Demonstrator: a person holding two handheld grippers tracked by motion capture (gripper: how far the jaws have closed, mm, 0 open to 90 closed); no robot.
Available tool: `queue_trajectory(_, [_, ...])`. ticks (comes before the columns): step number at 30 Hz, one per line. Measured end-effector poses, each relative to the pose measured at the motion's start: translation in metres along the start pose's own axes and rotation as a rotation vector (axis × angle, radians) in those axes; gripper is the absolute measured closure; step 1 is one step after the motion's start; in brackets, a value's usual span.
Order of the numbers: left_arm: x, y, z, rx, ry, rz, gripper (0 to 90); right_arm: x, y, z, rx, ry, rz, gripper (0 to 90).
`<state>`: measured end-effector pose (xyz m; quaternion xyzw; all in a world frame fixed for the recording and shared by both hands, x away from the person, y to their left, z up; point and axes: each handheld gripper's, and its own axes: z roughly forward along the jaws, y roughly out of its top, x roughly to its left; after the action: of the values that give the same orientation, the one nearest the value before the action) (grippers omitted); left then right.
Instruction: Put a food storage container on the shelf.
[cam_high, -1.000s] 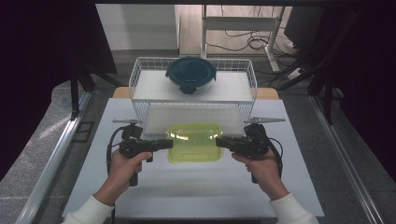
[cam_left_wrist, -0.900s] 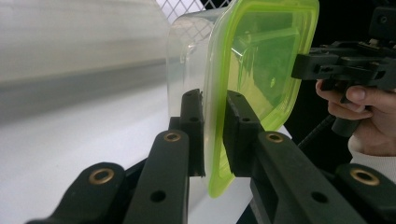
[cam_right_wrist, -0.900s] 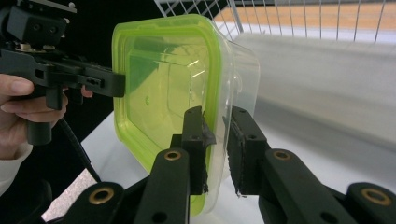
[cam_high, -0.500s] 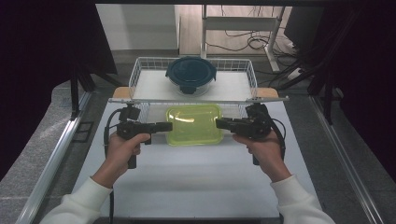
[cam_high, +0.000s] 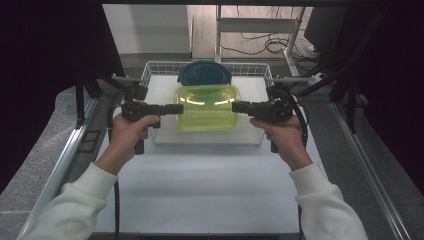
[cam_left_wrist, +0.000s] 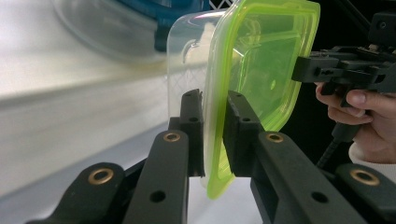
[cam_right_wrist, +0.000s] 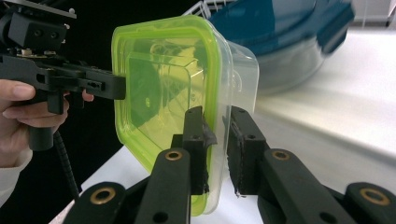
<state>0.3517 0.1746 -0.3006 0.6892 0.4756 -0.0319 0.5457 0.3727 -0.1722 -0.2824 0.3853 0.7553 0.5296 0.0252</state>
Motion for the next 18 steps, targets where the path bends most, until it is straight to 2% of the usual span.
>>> queue_trajectory(11, [0.005,0.054,-0.005,0.005,-0.002,-0.015,79.6,-0.007,0.052,0.006,-0.016,0.018,0.017,77.8])
queue_trajectory(18, [0.018,0.081,-0.002,0.021,0.012,-0.044,79.5,-0.025,0.075,0.023,0.004,0.036,0.092,78.0])
